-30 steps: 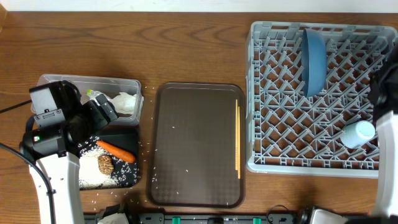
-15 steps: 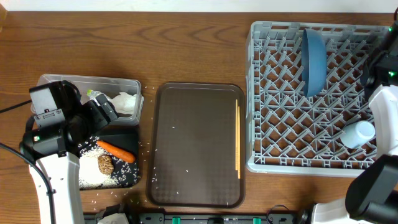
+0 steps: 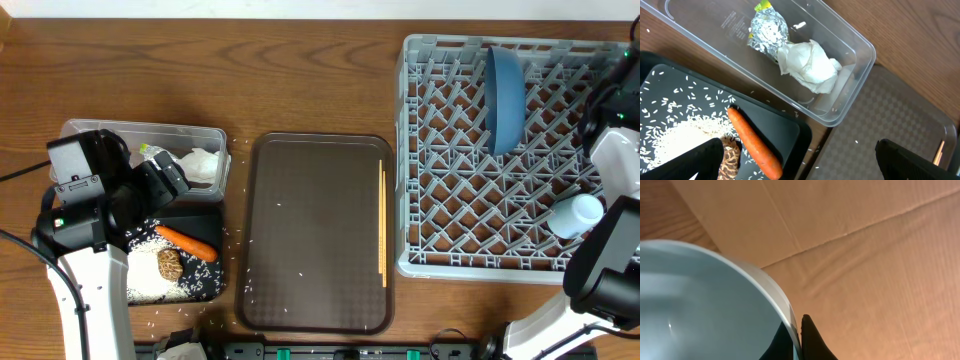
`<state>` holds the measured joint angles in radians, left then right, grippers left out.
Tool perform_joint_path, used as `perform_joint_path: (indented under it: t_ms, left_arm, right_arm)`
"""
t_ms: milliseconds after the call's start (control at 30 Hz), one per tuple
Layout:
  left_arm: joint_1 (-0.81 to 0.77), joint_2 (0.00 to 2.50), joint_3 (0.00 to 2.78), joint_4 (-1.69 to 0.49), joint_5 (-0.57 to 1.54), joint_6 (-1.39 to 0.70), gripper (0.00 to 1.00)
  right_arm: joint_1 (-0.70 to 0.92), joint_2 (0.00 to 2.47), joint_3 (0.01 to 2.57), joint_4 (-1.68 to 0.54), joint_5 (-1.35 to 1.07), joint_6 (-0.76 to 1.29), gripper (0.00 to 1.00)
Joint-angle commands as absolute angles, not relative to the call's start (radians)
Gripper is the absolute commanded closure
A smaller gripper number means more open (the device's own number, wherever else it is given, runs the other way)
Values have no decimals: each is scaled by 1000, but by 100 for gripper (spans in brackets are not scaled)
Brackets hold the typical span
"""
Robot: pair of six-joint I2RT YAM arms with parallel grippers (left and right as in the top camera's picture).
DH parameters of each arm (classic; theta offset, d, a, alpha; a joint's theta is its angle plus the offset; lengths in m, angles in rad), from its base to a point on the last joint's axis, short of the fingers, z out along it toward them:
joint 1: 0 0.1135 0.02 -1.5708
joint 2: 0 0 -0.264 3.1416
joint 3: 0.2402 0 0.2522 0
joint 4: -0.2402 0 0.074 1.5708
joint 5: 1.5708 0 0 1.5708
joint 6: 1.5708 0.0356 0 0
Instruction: Sort waste into correct bins and load items into the dishwasher rack
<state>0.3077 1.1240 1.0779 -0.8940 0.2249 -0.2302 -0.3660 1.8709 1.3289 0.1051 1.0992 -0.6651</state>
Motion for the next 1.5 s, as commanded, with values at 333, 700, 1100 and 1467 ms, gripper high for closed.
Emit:
perform_joint_path:
  t_ms: [333,700,1100,1467]
  left_arm:
    - [311,1127,1100,-897,212,-214,2]
    - [311,1130,1100,-897,212,-214,2]
    - [311,1130,1100,-897,212,-214,2]
    - [311,1130,1100,-897,212,-214,2]
  right_arm:
    - [-356,1937,1342,319,955,-1102,99]
    - [-298,1978,1342,313,941,-1102,99]
    - [-273,2016,1341,315,975,-1109,99]
    - [-248,2016,1341,309,964,-1108,57]
